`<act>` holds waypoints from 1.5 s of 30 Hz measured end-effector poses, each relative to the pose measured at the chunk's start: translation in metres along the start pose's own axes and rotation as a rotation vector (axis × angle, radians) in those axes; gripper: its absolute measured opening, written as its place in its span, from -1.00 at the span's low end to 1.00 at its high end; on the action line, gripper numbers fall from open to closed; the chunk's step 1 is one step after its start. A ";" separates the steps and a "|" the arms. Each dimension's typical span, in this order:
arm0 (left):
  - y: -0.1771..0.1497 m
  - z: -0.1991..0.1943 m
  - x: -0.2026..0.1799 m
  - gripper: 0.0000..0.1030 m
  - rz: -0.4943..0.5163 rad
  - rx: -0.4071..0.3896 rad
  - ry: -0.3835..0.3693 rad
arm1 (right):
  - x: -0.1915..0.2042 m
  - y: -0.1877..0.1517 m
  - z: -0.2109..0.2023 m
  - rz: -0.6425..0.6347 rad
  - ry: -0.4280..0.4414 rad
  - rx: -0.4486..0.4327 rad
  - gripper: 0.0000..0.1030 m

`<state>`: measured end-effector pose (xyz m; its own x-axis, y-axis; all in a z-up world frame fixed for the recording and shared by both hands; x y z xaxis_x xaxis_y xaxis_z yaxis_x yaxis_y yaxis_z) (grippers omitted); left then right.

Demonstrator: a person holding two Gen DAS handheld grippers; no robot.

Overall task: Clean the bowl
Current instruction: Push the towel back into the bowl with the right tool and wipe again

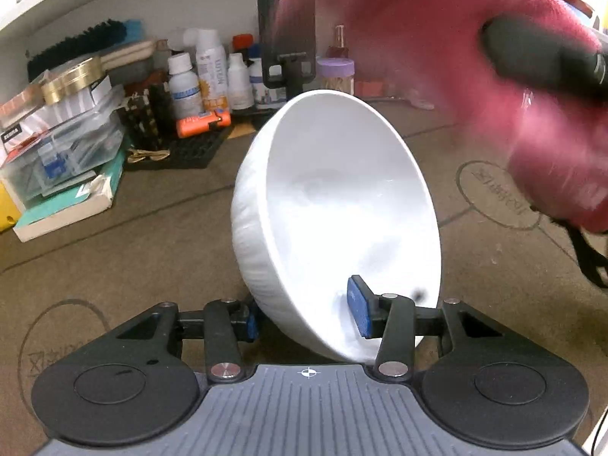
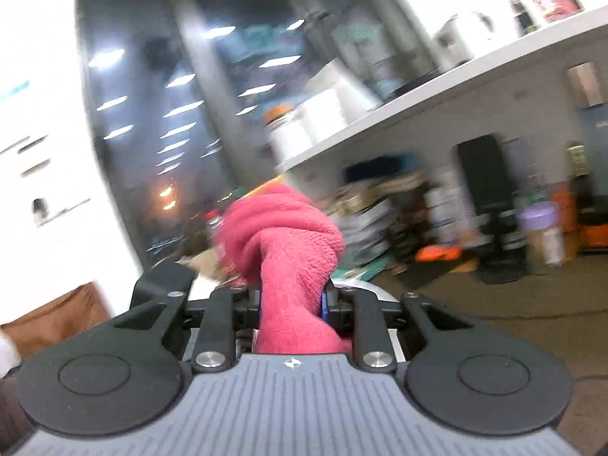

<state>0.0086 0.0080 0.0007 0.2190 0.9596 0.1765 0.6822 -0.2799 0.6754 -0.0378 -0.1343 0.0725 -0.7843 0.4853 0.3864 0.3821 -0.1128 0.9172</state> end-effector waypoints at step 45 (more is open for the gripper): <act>-0.004 -0.021 -0.062 -0.22 0.300 -0.156 0.321 | -0.051 -0.033 0.022 0.490 -0.249 0.169 -0.51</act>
<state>-0.0219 -0.0497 0.0023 0.1469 0.8035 0.5769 0.5034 -0.5628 0.6556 0.0005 -0.1365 0.0202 -0.3648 0.6030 0.7094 0.7613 -0.2456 0.6001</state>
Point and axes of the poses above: each gripper's, at about its wrist camera, not at the fingertips, and z roughly the way its jaws point, x to its left, y to its top, the point moved 4 cm from there along z, roughly the way its jaws point, and after that the axes turned 9 degrees about y, right-handed, at the moved point
